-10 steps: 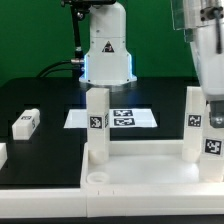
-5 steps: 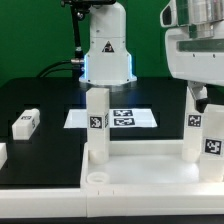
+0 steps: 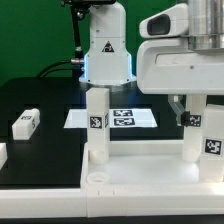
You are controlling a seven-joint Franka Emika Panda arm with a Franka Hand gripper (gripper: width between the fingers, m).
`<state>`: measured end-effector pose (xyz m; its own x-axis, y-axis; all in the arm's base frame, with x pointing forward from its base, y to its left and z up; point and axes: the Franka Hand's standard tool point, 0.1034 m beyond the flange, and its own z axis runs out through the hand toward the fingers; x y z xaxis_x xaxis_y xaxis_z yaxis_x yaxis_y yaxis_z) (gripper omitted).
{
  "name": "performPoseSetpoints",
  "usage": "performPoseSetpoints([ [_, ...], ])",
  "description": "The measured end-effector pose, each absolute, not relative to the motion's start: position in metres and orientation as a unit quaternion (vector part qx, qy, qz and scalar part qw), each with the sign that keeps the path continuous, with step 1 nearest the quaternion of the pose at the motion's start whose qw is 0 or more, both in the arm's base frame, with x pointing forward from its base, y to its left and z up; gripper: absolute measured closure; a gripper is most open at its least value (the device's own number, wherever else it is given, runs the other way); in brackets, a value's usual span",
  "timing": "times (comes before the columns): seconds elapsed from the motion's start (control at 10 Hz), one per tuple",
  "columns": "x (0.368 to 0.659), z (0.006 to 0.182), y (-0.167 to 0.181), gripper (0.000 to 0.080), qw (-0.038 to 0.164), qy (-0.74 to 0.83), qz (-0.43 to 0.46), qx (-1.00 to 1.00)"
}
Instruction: Assemble desk
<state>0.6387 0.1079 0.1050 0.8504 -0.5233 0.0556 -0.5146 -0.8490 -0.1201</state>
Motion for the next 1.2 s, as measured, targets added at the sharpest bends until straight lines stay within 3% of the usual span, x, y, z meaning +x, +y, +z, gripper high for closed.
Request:
performPoseSetpoints([
  [0.2, 0.6387, 0.1049, 0.1073, 0.0389, 0.052, 0.308, -0.041, -0.949],
  [0.3, 0.6386, 0.1049, 0.1074, 0.0389, 0.054, 0.334, -0.039, -0.94],
  [0.4, 0.6385, 0.1047, 0.1069, 0.0515, 0.055, 0.37, -0.037, -0.927],
  [0.9, 0.6376, 0.1046, 0.1072, 0.0515, 0.078, 0.656, -0.006, -0.75],
  [1.2, 0.6382, 0.105, 0.1069, 0.0515, 0.085, 0.737, 0.009, -0.67],
])
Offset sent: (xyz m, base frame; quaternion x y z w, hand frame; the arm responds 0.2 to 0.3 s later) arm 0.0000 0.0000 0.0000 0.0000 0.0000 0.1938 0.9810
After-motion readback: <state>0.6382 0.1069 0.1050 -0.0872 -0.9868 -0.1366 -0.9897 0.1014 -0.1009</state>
